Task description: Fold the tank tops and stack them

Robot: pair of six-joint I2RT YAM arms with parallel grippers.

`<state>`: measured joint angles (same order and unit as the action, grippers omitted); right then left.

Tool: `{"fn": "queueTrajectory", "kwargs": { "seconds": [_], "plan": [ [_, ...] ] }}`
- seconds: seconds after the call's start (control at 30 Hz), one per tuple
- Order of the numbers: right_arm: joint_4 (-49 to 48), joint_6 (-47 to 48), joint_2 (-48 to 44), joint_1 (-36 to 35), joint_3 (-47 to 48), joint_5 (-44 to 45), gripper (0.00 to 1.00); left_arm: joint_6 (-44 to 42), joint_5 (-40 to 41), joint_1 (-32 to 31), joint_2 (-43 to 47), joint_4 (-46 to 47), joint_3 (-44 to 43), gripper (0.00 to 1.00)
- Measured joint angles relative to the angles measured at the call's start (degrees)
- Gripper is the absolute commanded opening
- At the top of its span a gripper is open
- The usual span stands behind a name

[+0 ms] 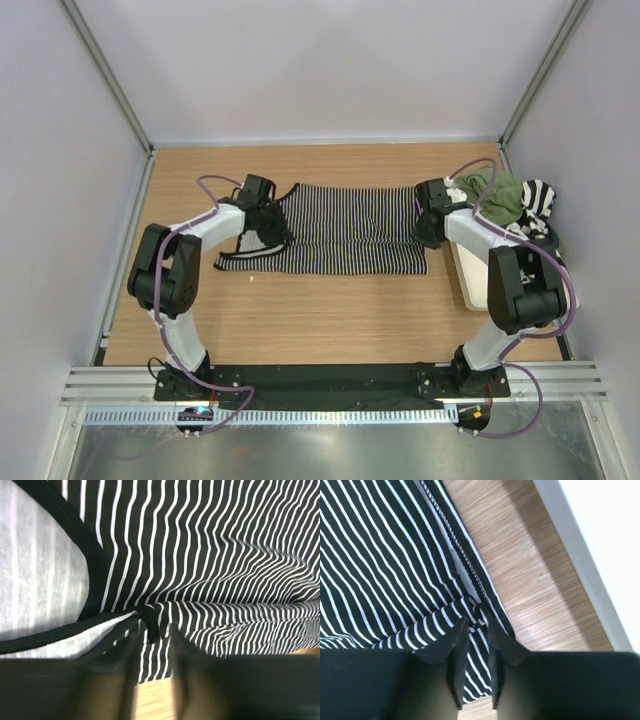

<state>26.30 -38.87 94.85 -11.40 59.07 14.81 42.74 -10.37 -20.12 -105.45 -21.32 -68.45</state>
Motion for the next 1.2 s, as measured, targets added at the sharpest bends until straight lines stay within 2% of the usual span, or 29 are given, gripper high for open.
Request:
{"fn": "queueTrajectory", "kwargs": {
  "seconds": [0.03,0.07,0.1,0.17,0.3,0.43,0.5,0.53,0.57,0.67,0.97,1.2],
  "plan": [
    [-0.2,-0.5,-0.1,0.0,0.0,0.6,0.63,0.2,0.4,0.0,0.1,0.3,0.0,0.48],
    [-0.2,-0.6,-0.2,0.0,0.0,1.4,0.68,0.1,1.0,0.0,0.5,0.7,0.2,0.57],
    [-0.2,-0.4,-0.5,0.0,0.0,1.9,0.70,0.2,1.6,0.0,0.9,1.1,0.5,0.60],
    [-1.2,-0.5,-2.1,0.0,-0.9,2.9,0.70,0.2,2.9,0.0,2.9,1.4,1.4,0.62],
    [-3.6,0.4,-9.0,0.0,-4.8,2.7,0.59,0.1,5.8,-0.2,8.3,1.7,3.6,0.61],
    [-6.2,2.9,-13.1,0.0,-6.9,-0.5,0.42,-0.5,7.6,-1.0,12.4,1.8,5.2,0.55],
    [-7.1,4.2,-13.8,0.0,-7.7,-2.9,0.25,-1.0,7.9,-1.9,13.9,1.8,6.6,0.43],
    [-7.5,4.9,-13.9,0.0,-8.1,-4.1,0.22,-1.2,8.2,-2.7,14.4,1.7,7.4,0.40],
    [-7.7,5.3,-13.8,0.0,-8.4,-5.2,0.17,-1.5,8.2,-3.7,14.6,1.6,8.0,0.33],
    [-8.1,6.1,-13.1,0.0,-8.7,-7.6,0.09,-2.3,7.5,-5.9,13.9,1.2,8.2,0.22],
    [-8.4,6.0,-0.2,0.0,-4.4,-12.9,0.01,-3.2,3.7,-6.0,1.4,0.8,-0.3,0.16],
    [-7.6,5.2,4.1,0.6,-0.3,-10.4,0.03,-4.2,3.6,-4.0,-6.2,0.2,-5.3,0.15]
  ]
}}
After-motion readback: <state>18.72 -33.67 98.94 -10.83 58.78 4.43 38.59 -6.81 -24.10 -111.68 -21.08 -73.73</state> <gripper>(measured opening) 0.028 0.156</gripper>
